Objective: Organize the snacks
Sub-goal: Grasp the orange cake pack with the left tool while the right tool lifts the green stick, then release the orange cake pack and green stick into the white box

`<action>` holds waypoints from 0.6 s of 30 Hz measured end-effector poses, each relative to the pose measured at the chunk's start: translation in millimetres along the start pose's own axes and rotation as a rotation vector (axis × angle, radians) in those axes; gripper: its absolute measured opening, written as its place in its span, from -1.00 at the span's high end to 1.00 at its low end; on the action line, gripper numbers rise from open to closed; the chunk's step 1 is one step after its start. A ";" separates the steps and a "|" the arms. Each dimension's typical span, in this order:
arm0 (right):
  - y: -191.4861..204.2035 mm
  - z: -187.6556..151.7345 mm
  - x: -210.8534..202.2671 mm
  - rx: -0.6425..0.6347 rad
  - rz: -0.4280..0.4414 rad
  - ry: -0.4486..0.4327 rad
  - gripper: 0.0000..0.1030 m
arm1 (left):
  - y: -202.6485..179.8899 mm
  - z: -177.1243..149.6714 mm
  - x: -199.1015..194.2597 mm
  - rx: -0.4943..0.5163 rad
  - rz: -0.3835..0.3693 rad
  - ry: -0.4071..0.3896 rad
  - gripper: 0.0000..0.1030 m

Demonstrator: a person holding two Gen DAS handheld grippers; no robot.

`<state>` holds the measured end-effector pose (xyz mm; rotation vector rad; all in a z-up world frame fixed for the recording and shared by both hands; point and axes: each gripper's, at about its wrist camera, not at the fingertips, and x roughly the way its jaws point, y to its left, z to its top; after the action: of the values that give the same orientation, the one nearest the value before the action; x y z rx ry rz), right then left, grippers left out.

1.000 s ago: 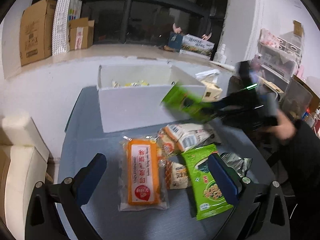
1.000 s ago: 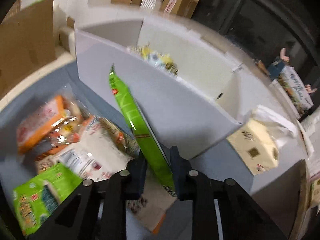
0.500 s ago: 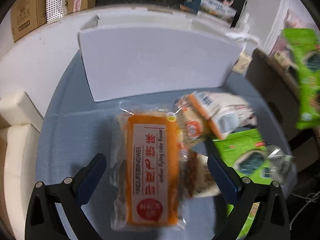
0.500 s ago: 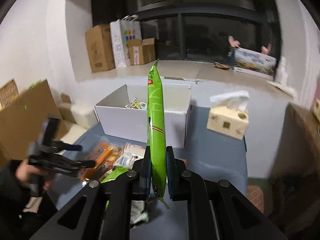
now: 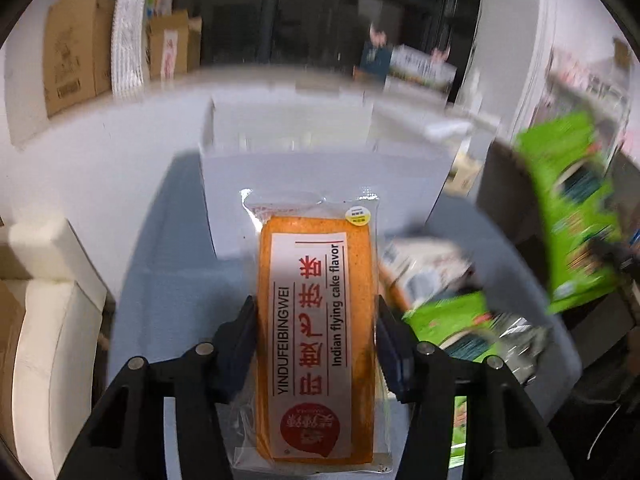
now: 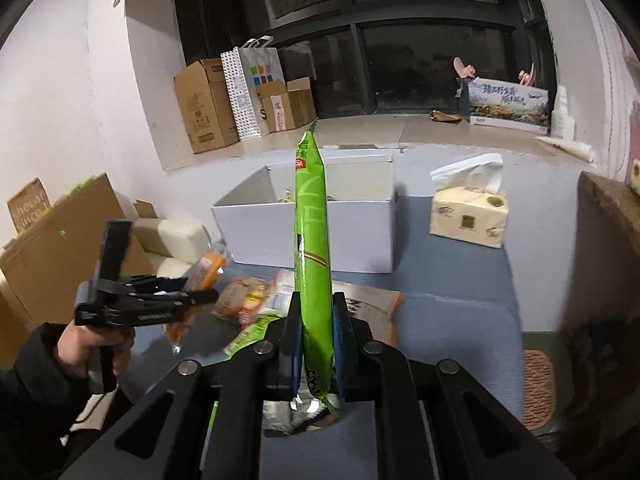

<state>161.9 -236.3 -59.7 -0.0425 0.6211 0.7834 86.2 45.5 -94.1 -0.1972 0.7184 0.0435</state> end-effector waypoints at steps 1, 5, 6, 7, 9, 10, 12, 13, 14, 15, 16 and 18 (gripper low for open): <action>0.6 0.7 1.8 0.006 0.002 -0.001 0.75 | 0.6 5.3 -7.9 -0.006 -0.010 -0.023 -0.13; 6.5 16.0 12.5 0.014 0.011 -0.007 0.75 | -0.7 31.2 -31.3 -0.011 -0.024 -0.113 -0.13; 8.2 23.5 15.1 0.012 0.022 -0.016 0.75 | -0.4 39.9 -34.3 -0.011 -0.026 -0.131 -0.13; 9.7 32.1 17.7 0.010 0.028 -0.026 0.75 | 0.9 50.4 -36.3 -0.013 -0.029 -0.151 -0.13; 12.2 47.7 24.7 -0.001 0.032 -0.031 0.75 | 7.8 71.2 -37.4 -0.007 -0.032 -0.177 -0.13; 13.1 58.4 29.6 -0.007 0.021 -0.035 0.75 | 7.0 84.0 -35.7 0.002 -0.024 -0.194 -0.13; 14.6 78.7 39.7 -0.025 0.003 -0.044 0.75 | 2.7 108.7 -28.4 0.019 -0.018 -0.212 -0.13; 14.5 85.7 43.2 -0.022 0.000 -0.046 0.75 | 1.3 123.0 -22.4 0.030 -0.006 -0.224 -0.13; 12.8 99.6 51.4 -0.016 -0.005 -0.052 0.75 | 0.0 130.0 -17.0 0.036 0.001 -0.226 -0.13; 12.0 110.3 59.1 -0.021 -0.016 -0.053 0.75 | 0.2 141.3 -8.9 0.039 0.004 -0.227 -0.13; 11.5 117.2 64.7 -0.021 -0.030 -0.052 0.75 | 0.9 154.3 1.9 0.039 0.004 -0.225 -0.13; 6.1 139.6 87.9 -0.016 -0.053 -0.025 0.75 | 3.8 169.4 20.5 0.038 0.011 -0.216 -0.13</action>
<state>276.2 -138.8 8.9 -0.0633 0.5875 0.7364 211.3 81.6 16.3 -0.1493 0.5046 0.0609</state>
